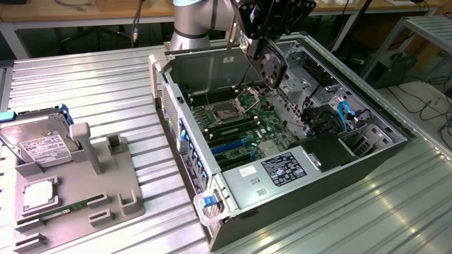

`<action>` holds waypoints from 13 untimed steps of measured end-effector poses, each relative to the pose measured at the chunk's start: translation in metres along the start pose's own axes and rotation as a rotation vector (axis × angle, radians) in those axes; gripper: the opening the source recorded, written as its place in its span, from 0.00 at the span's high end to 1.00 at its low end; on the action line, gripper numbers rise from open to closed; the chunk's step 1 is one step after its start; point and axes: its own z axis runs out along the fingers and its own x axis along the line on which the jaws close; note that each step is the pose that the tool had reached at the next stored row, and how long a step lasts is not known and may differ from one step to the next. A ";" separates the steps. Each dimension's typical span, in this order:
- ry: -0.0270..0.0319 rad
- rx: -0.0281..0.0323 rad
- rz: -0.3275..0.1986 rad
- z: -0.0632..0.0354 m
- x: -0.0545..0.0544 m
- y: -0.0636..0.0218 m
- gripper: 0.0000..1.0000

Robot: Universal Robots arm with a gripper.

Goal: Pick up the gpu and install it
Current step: 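Pick up the gpu and move the gpu toward the slot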

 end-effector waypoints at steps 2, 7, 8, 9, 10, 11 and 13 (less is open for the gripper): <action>0.0000 0.0000 0.000 0.0000 -0.007 0.0000 0.73; 0.0000 0.0000 0.000 0.0002 -0.021 -0.0001 0.73; 0.0000 0.0000 0.000 0.0002 -0.024 -0.0001 0.73; -0.0001 0.0000 0.000 0.0002 -0.026 -0.0001 0.73; 0.0000 0.0000 0.000 0.0002 -0.030 -0.0001 0.73; 0.0000 -0.0001 0.000 0.0003 -0.033 -0.0001 0.73; 0.0000 0.0000 0.000 0.0003 -0.038 -0.0002 0.73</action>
